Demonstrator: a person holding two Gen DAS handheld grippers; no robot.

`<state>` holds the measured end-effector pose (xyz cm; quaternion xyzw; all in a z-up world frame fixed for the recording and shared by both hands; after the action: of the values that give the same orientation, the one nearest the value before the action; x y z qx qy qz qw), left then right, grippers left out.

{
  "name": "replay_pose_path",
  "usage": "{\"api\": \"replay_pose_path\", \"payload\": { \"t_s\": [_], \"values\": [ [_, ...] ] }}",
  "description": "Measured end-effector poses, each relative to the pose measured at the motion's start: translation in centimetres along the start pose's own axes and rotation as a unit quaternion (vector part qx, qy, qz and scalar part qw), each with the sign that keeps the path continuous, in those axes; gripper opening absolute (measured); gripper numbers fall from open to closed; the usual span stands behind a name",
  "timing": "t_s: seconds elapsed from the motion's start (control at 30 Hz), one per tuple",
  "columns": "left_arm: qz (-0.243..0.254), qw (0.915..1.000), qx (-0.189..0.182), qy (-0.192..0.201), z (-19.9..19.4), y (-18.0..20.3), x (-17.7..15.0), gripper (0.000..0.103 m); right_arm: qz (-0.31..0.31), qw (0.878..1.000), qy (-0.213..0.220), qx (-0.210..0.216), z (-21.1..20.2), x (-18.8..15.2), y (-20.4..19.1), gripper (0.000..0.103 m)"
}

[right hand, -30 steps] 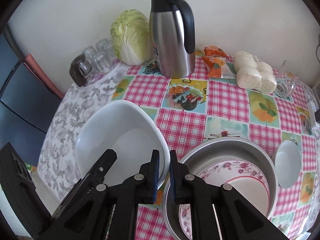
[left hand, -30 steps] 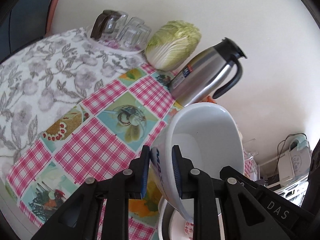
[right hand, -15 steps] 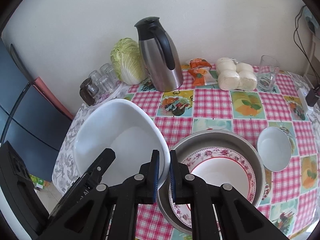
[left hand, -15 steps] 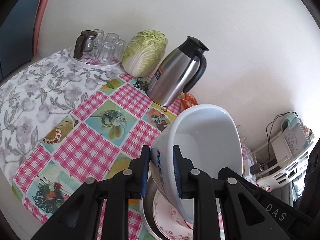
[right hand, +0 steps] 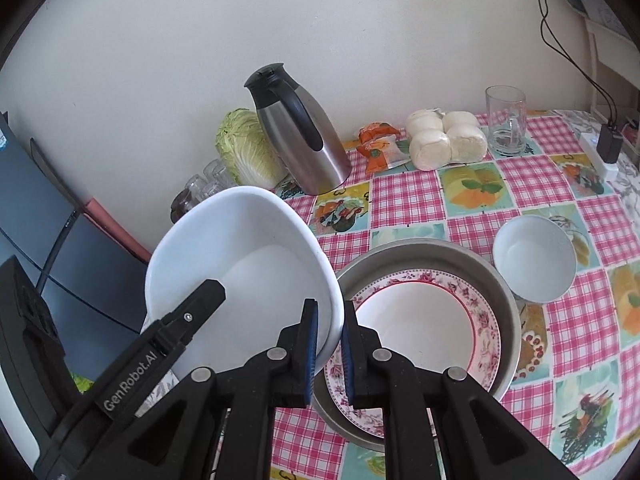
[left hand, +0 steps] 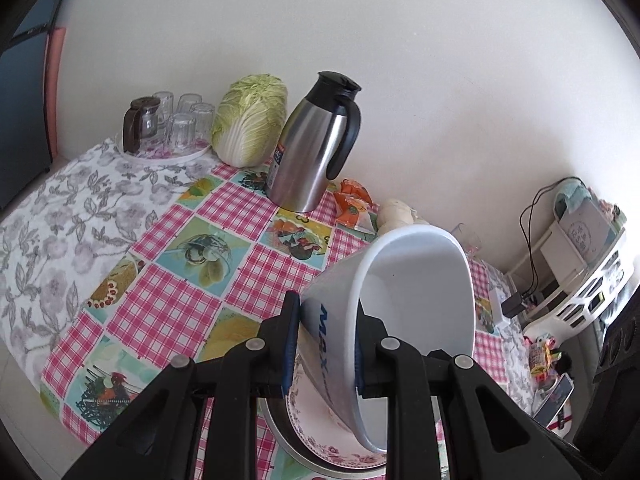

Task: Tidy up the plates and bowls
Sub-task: 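Lower the white square bowl toward the stacked dishes in the steel tray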

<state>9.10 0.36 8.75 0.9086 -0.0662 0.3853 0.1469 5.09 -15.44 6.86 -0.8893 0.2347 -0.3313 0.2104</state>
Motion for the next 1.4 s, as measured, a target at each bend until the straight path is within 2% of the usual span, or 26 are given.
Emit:
{"api": "replay_pose_path", "payload": {
  "t_s": [0.4, 0.73, 1.03, 1.4],
  "values": [
    [0.075, 0.9972, 0.000, -0.003, 0.2, 6.0, -0.4, 0.023, 0.048, 0.998, 0.039, 0.018, -2.4, 0.2, 5.2, 0.014],
    [0.106, 0.9943, 0.008, -0.005, 0.4, 9.6, -0.9, 0.023, 0.067, 0.995, 0.063, 0.031, -4.7, 0.8, 7.6, 0.015],
    [0.122, 0.9924, 0.006, -0.012, 0.7, 11.2, -1.4, 0.023, 0.069, 0.995, 0.065, 0.023, -5.5, 1.0, 9.2, 0.015],
    [0.119, 0.9912, 0.010, -0.057, 3.2, 10.5, -2.2, 0.023, 0.077, 0.996, 0.036, 0.009, -3.5, 0.8, 10.5, 0.015]
  ]
}}
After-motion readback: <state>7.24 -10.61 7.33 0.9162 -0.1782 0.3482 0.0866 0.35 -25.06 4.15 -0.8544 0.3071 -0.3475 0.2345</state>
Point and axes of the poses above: each gripper's, at about its wrist camera, not at the fingertips, and z roughly the way its jaws point, y to its right, x to its top, the point moved 1 cm from there along z, roughly the way its jaws point, and after that the axes turned 11 degrees about z, right-handed, at the moved point
